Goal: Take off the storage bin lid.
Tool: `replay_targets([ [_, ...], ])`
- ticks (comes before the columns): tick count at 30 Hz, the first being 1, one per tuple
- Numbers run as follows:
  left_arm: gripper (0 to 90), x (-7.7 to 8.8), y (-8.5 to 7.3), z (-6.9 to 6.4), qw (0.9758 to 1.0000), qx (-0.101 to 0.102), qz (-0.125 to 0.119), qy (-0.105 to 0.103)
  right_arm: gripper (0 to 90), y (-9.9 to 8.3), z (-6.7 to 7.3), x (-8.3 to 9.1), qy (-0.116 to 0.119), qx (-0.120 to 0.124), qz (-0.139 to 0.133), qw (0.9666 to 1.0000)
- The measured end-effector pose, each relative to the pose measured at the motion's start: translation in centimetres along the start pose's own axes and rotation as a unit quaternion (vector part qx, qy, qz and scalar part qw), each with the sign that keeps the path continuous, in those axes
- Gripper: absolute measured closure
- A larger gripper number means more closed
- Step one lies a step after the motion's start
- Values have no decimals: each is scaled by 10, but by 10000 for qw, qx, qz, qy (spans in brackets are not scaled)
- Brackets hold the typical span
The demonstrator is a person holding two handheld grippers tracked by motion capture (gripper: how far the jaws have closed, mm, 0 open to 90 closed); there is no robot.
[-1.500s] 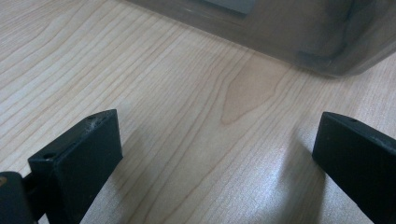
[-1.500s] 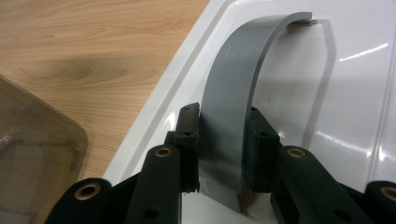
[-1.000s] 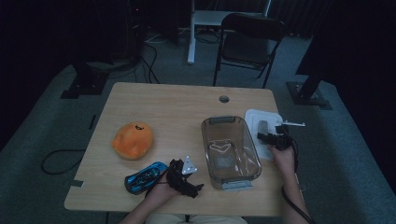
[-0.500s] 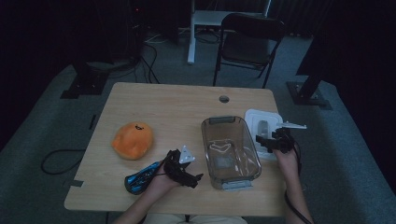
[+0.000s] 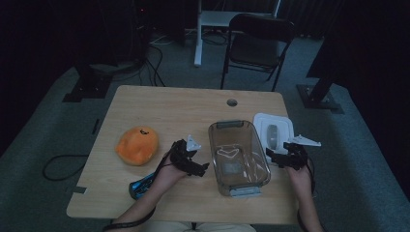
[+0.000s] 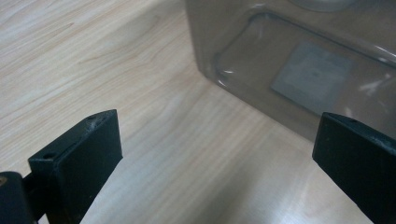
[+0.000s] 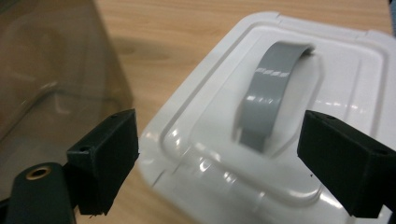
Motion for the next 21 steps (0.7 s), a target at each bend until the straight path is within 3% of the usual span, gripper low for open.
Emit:
replay_targets([
  [7, 19, -12, 9, 6, 9999, -106, 80, -33, 124, -19, 22, 0, 268, 244, 216, 9991],
  [12, 19, -17, 17, 8, 9999, -130, 82, -74, 139, -23, 34, -2, 483, 267, 238, 9982],
  [21, 19, -24, 23, 22, 9996, -187, 207, 78, 144, -25, 42, -7, 577, 279, 262, 9976],
])
Point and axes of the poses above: each handheld gripper's, and its own axes: x roughly backward along the jaws, y roughly out of its top, z roughly to its left, the point moved 2 cm from there along -x, roughly forward along the jaws, and after that the axes turned 4 degrees about x, right-handed, at the moved point
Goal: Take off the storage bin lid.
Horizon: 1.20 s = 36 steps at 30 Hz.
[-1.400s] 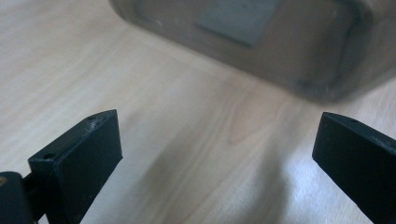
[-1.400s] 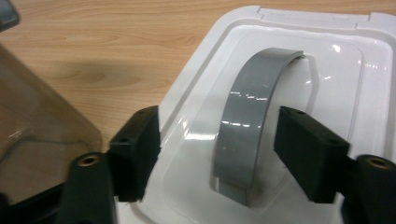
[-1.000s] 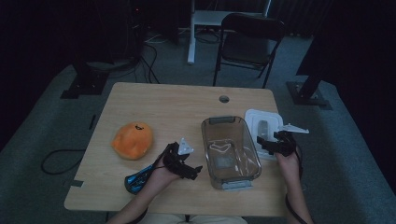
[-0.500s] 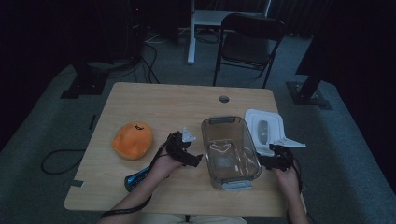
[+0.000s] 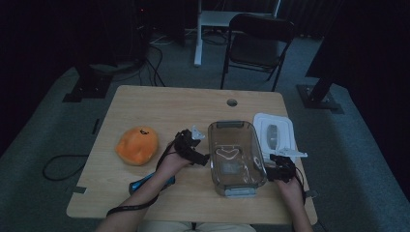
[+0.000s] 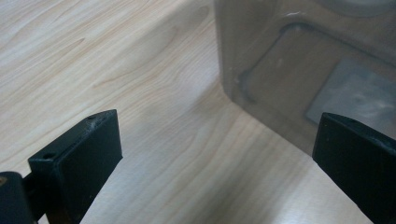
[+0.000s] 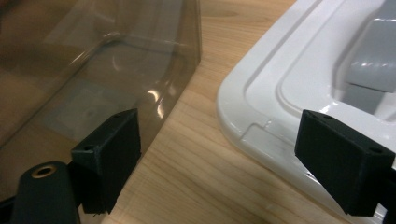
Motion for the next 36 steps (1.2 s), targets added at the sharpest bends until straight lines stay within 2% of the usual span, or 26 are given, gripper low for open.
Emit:
replay_targets([
  [4, 20, -1, 4, 9, 9998, -68, 23, 173, 147, 2, 6, -5, 38, 79, 36, 10000],
  [7, 20, -1, 6, 17, 9997, -9, -5, 228, 147, 5, 11, -9, 92, 137, 54, 9998],
  [11, 19, -1, 9, 29, 9998, 28, -26, 186, 147, 8, 18, -15, 198, 181, 82, 9996],
  [14, 19, -3, 12, 37, 9999, 9, 17, 118, 147, 10, 21, -19, 191, 211, 99, 9995],
  [20, 20, -1, 18, 51, 9997, 12, -14, 227, 154, 13, 30, -25, 263, 268, 116, 9992],
  [27, 19, 5, 11, 66, 9989, 48, 102, 445, 153, 16, 44, -32, 445, 364, 155, 9982],
  [31, 20, 10, 5, 75, 9984, 140, 144, 534, 153, 19, 53, -37, 573, 422, 144, 9974],
  [36, 19, 15, 2, 87, 9965, 217, 278, 752, 152, 22, 66, -45, 713, 539, 218, 9958],
])
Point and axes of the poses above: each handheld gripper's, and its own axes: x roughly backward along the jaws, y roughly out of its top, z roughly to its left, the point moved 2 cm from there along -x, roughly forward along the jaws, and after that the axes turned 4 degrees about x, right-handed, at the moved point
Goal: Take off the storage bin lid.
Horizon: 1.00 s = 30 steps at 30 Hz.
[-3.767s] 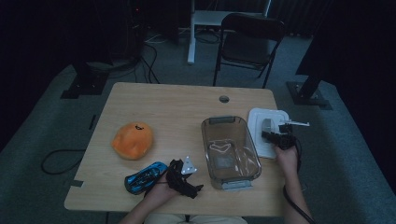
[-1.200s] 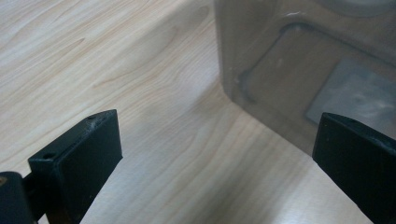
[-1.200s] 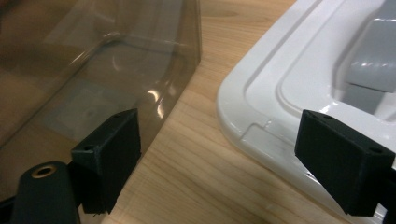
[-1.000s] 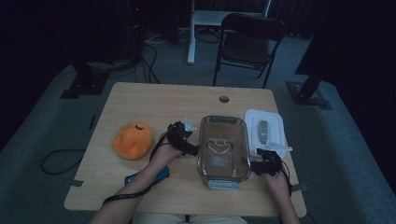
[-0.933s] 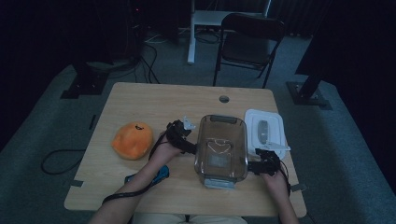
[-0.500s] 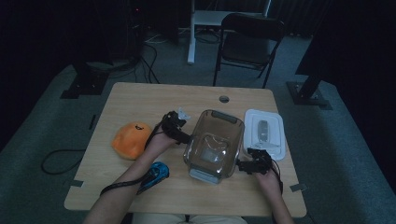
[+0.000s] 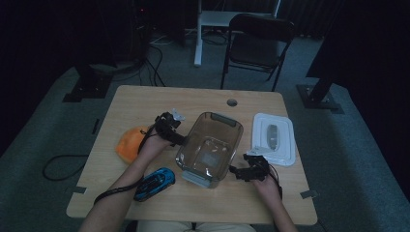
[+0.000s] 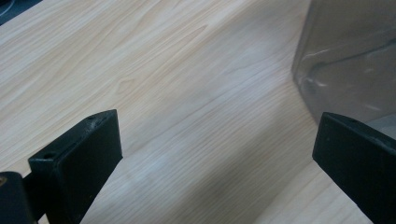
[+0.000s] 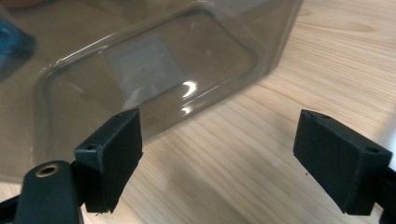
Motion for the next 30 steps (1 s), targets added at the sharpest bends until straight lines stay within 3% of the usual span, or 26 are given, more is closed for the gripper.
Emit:
replay_targets([
  [6, 19, 5, -3, 10, 9998, -32, 95, 152, 152, 4, 8, -8, 162, 38, 29, 9999],
  [10, 20, 10, -6, 18, 9997, 61, 87, 214, 151, 6, 11, -10, 185, 56, -4, 9998],
  [21, 20, 42, -5, 27, 9986, 279, -278, 365, 142, 0, 13, -4, 217, 80, -51, 9997],
  [30, 20, 64, -18, 34, 9970, 476, -400, 456, 142, -14, 10, 8, 241, 187, 26, 9995],
])
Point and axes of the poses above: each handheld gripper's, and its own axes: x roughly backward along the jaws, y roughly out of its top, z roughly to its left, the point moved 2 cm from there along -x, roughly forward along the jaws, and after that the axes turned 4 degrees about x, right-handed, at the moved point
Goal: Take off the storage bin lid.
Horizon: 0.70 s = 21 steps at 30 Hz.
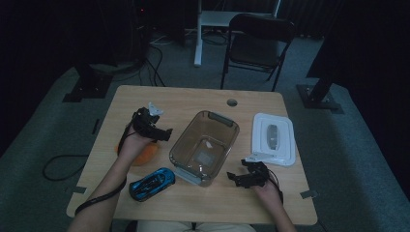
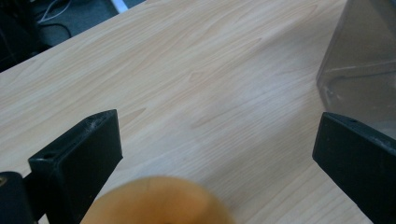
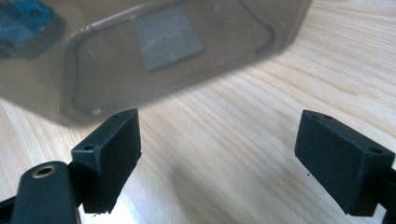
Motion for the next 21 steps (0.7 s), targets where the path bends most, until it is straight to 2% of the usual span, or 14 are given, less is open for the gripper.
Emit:
replay_targets([
  [3, 20, 6, -6, 3, 9999, 80, 65, -38, 142, -6, -1, 6, -41, -10, -9, 10000],
  [7, 20, 20, -15, 12, 9993, 376, 10, -23, 142, -14, -4, 16, -133, -59, -23, 9999],
  [13, 20, 39, -26, 29, 9980, 608, -117, 134, 142, -27, -9, 31, -287, -112, 2, 9995],
  [21, 20, 39, -55, 42, 9970, 707, 210, 217, 141, -40, -10, 45, -439, -132, 28, 9989],
])
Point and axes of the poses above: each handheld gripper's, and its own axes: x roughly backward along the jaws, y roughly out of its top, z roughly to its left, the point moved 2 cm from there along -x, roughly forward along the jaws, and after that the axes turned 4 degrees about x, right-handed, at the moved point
